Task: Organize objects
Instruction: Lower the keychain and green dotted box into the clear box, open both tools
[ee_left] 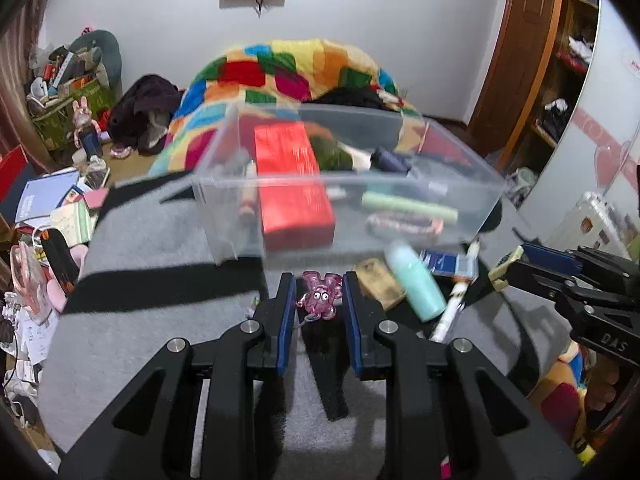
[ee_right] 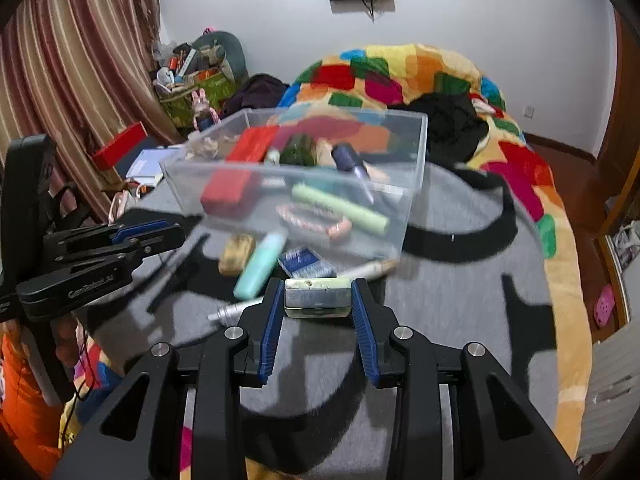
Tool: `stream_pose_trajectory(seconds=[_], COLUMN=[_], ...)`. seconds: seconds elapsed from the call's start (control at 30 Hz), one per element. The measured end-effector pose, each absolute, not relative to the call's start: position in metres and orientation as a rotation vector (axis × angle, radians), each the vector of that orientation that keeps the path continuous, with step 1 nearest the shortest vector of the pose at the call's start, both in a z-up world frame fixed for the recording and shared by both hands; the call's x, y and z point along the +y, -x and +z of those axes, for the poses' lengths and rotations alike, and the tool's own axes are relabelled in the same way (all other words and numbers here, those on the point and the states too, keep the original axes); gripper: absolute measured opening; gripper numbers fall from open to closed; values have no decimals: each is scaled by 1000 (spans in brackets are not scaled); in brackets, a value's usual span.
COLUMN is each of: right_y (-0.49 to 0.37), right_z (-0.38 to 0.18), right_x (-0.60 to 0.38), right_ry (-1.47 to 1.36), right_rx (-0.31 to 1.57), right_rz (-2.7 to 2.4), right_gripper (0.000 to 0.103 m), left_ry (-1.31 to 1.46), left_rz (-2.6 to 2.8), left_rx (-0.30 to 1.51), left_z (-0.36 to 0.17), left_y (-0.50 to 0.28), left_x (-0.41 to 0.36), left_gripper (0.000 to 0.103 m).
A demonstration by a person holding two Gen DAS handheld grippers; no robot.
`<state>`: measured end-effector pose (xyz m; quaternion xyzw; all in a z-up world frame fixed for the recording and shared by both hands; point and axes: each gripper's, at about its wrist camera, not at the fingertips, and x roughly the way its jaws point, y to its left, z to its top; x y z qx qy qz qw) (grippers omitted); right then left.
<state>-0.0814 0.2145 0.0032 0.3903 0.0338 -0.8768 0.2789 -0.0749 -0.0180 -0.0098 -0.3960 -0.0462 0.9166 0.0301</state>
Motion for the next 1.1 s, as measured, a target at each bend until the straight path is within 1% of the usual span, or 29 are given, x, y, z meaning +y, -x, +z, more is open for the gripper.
stream_pose_trajectory(seconds=[0.33, 0.5, 0.67, 0.83, 1.1], right_y=[97, 107, 113, 124, 160], right_z=[43, 55, 61, 60, 35], right_x=[203, 200, 194, 183, 167], right_ry=[-906, -880, -859, -864, -975], right_rx=[87, 58, 29, 44, 65], right_rz=[-2403, -2410, -2407, -2407, -2394], right_gripper=[31, 31, 31, 31, 31], left_ry=[1053, 979, 928, 938, 1059], left_rz=[2902, 2943, 2961, 2951, 2902], left_rx=[-163, -128, -178, -214, -291], left_z=[45, 69, 85, 84, 50], left_y=[79, 89, 103, 121, 154], left_x=[-30, -34, -47, -52, -56], left_gripper=[23, 23, 23, 23, 23])
